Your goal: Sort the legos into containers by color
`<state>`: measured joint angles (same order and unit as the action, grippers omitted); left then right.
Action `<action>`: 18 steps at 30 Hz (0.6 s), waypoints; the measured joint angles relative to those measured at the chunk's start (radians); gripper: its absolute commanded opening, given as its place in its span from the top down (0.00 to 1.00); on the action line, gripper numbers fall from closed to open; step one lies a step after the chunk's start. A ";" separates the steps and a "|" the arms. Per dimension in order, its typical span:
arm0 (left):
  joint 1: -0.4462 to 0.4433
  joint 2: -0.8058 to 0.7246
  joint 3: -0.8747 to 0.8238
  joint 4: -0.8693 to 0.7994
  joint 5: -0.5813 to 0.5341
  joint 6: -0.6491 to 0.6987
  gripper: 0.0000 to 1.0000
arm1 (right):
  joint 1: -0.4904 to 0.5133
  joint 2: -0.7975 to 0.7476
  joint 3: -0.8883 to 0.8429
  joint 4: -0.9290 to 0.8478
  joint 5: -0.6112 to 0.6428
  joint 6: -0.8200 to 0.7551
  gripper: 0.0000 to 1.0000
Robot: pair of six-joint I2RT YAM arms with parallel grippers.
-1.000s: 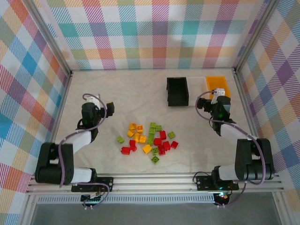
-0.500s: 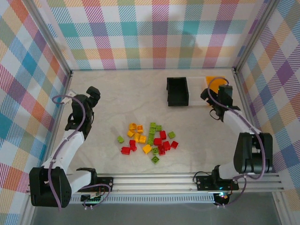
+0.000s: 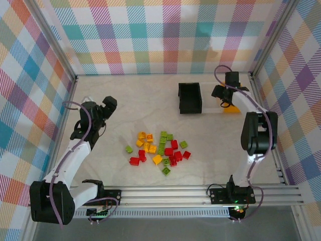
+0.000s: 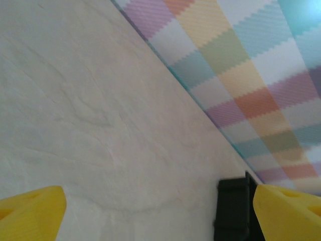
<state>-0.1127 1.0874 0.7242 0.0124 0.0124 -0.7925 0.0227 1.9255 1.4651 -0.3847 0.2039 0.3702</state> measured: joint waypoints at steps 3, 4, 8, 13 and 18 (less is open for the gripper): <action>-0.039 0.008 -0.005 -0.008 0.026 0.005 0.07 | 0.000 0.075 0.056 -0.038 0.010 -0.026 0.29; -0.048 0.010 -0.008 -0.009 0.030 0.008 0.07 | 0.000 0.093 0.072 -0.049 0.012 -0.037 0.33; -0.069 0.011 -0.028 -0.015 0.045 0.023 0.07 | 0.000 0.138 0.116 -0.086 0.011 -0.069 0.49; -0.076 0.004 -0.038 -0.032 0.048 0.024 0.07 | -0.002 0.150 0.148 -0.115 -0.018 -0.097 0.68; -0.088 -0.007 -0.038 -0.053 0.048 0.027 0.07 | 0.027 0.150 0.150 -0.118 -0.016 -0.118 0.96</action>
<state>-0.2005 1.0805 0.6865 -0.0406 0.0605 -0.7658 0.0498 2.0754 1.6146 -0.5030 0.1883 0.2520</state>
